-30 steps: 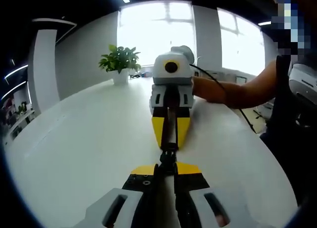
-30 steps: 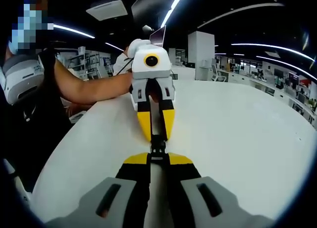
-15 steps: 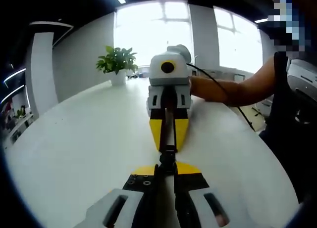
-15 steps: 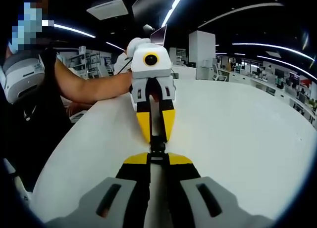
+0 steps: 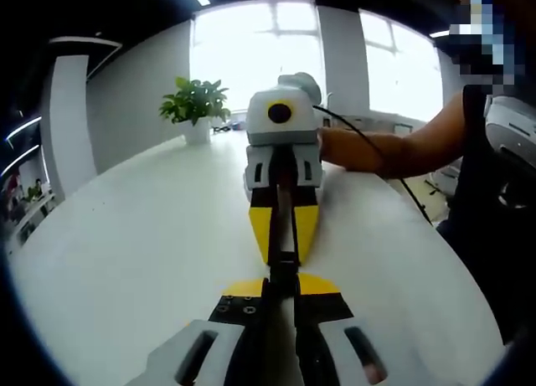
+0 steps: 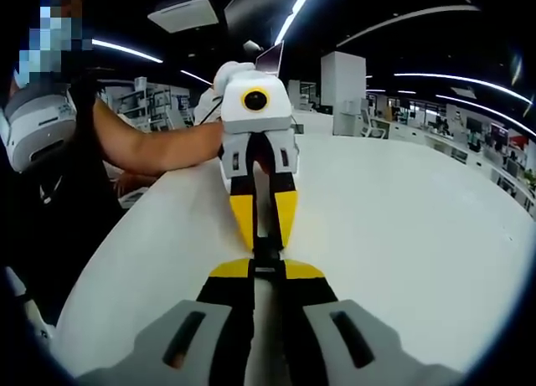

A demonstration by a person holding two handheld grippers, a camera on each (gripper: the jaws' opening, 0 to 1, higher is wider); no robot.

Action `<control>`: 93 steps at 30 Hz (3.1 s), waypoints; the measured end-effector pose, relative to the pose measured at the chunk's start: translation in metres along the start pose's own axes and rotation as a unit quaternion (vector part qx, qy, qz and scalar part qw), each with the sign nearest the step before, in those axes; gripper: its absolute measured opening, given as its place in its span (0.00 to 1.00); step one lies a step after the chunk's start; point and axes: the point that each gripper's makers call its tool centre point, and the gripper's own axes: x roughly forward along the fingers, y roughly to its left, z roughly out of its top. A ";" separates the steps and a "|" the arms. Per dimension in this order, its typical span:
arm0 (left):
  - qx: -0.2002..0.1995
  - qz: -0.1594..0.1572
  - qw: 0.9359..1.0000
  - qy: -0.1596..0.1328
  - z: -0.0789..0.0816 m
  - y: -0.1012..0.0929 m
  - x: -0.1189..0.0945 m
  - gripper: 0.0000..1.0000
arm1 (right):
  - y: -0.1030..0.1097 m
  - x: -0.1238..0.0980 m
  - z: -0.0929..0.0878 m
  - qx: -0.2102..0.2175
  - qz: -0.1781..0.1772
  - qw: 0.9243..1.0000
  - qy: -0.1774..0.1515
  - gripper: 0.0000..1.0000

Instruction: Snap the two parts of the plastic buckle together until the buckle closes and remains connected.

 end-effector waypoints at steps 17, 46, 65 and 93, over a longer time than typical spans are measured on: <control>-0.005 0.003 1.000 -0.003 -0.004 -0.003 -0.001 0.07 | -0.003 0.000 0.001 -0.001 -0.002 1.000 -0.004 0.08; 0.004 0.139 0.986 -0.088 0.013 0.054 -0.026 0.99 | -0.006 -0.009 0.006 0.005 -0.021 0.999 -0.023 0.09; -0.114 0.370 0.915 -0.116 -0.005 0.150 -0.099 0.96 | -0.027 -0.019 0.016 0.009 -0.077 0.996 -0.043 0.09; -0.217 0.435 0.861 -0.151 -0.028 0.169 -0.140 0.92 | -0.056 -0.029 0.009 0.029 -0.143 0.989 -0.029 0.09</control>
